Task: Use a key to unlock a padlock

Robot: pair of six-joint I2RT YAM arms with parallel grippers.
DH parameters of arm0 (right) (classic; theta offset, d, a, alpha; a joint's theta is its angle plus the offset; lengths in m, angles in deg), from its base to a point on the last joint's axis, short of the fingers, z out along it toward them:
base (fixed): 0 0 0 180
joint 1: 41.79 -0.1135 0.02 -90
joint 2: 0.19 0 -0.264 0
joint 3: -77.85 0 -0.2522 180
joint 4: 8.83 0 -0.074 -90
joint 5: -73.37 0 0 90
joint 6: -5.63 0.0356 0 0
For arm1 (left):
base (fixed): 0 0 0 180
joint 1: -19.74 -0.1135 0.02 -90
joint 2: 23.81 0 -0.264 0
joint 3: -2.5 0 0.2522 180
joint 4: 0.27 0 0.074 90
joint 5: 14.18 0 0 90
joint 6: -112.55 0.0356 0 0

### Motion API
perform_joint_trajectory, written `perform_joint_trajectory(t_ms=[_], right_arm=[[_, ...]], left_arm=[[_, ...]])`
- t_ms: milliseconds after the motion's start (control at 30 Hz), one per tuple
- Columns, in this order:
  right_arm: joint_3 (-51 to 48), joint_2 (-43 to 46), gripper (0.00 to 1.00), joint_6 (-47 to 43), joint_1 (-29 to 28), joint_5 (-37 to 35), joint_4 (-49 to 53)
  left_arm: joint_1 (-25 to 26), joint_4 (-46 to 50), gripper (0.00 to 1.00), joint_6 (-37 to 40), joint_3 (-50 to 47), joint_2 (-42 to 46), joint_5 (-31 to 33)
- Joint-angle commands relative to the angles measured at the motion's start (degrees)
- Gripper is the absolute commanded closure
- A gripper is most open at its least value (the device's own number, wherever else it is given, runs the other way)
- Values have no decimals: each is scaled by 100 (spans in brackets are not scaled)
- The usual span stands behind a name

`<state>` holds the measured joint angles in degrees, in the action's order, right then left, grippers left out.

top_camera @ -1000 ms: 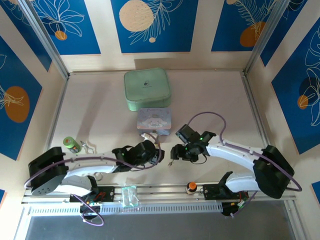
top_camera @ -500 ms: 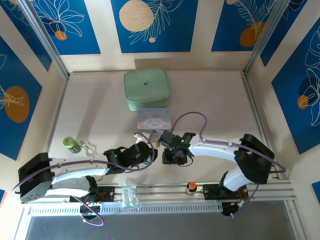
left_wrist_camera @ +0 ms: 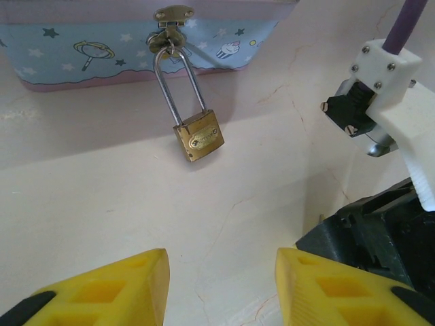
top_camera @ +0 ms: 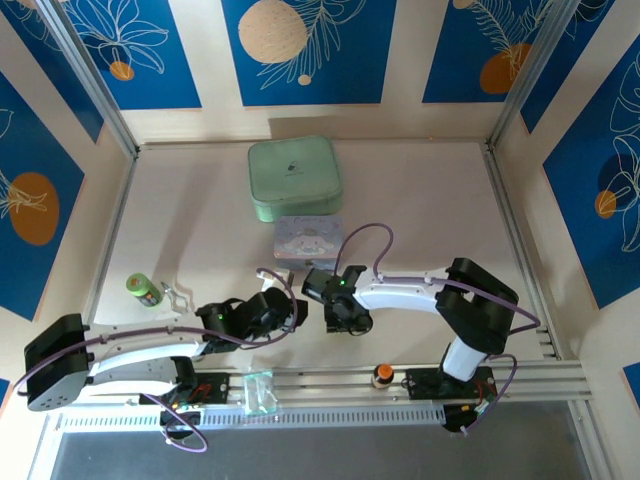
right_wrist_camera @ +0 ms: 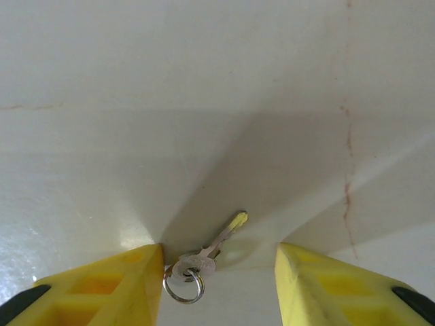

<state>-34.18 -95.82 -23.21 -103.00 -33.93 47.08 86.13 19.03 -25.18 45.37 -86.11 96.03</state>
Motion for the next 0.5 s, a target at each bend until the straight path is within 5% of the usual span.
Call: perform_joint_trajectory(t_ms=[0,467], right_arm=[[63,-321,57,86,-133,5,49],[-428,-717,88,176,-249,264,-315]], left_arm=[[-12,-24,54,-66,-71,8,42],[-12,89,54,-209,-258,324,166]])
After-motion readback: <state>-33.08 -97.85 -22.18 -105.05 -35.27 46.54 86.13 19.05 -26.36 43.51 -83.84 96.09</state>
